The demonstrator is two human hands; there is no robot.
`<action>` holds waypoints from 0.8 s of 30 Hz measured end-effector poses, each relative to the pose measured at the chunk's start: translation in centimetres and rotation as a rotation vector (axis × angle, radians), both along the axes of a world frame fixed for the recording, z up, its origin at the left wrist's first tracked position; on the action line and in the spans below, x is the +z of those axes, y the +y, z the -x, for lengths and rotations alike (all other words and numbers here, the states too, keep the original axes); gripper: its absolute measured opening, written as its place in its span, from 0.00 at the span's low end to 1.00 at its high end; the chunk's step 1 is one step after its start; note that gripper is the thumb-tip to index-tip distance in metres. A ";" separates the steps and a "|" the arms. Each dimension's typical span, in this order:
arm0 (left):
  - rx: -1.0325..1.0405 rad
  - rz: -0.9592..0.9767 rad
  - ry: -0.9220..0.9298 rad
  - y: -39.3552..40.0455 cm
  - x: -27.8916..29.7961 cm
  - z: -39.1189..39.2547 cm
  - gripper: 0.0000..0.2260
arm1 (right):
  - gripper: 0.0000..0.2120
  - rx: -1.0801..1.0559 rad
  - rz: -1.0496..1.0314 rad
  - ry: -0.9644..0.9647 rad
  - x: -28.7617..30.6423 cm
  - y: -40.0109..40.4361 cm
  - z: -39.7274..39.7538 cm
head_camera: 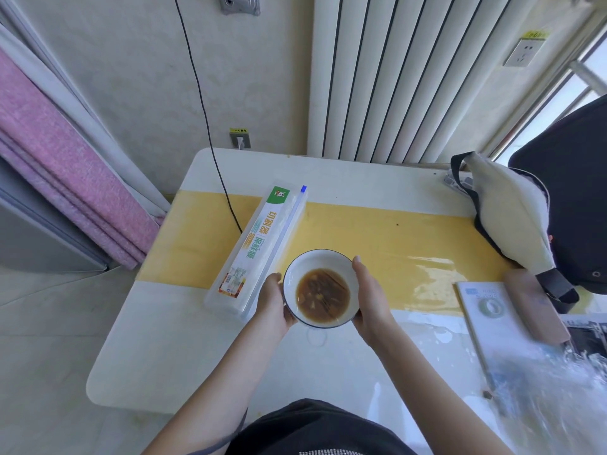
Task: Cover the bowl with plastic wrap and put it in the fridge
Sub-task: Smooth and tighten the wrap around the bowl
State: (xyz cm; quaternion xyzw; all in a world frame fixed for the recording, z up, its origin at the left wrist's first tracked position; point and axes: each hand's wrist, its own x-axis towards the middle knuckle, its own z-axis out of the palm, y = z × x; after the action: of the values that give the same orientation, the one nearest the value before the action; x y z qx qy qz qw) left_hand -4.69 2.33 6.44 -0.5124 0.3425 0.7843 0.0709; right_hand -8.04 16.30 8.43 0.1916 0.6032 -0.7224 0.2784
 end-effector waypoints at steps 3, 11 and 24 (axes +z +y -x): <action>0.036 -0.104 0.057 0.5 -0.5 -1.1 0.23 | 0.18 -0.077 0.033 0.024 0.0 -0.2 -0.2; 0.116 -0.157 0.069 1.8 0.0 -0.9 0.29 | 0.21 0.019 -0.149 0.090 -0.6 -0.9 -1.5; -0.202 -0.102 -0.050 -1.6 1.0 -1.6 0.25 | 0.24 0.346 -0.470 0.127 0.6 -2.5 0.1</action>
State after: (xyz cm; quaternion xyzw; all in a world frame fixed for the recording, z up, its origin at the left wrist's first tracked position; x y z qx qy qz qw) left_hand -3.06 0.76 7.40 -0.4902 0.3502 0.7767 0.1841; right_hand -8.12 13.81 9.01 0.0997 0.7938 -0.5153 0.3072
